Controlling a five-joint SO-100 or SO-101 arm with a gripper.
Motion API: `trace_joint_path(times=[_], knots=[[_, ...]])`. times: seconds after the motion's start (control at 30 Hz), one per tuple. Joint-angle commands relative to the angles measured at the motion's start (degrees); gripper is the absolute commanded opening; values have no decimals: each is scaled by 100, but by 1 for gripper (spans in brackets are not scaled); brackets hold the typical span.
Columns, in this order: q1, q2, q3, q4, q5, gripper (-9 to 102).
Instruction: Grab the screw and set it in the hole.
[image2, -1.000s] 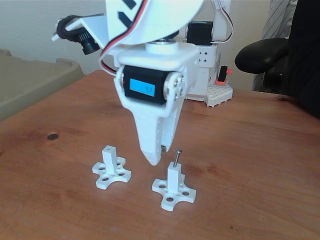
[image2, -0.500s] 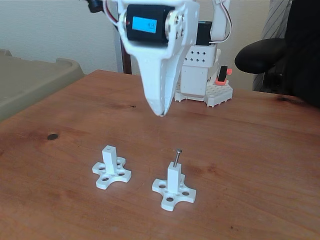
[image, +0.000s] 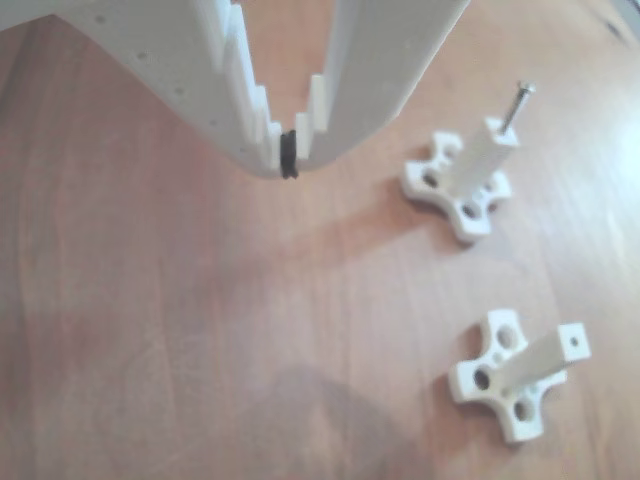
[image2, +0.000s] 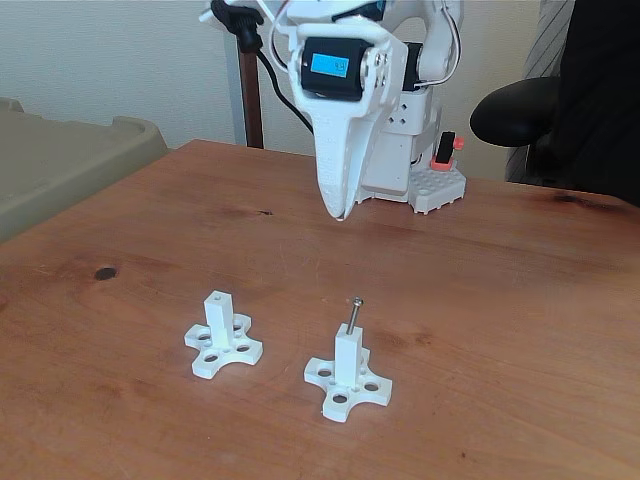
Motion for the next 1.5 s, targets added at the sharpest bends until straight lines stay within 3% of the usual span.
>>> trace_joint_path(times=[0.0, 0.53, 1.47], knots=[[0, 1055, 343, 141, 35, -4], [79, 4043, 1573, 1195, 18, -4], [114, 4096, 1617, 1204, 9, -4]])
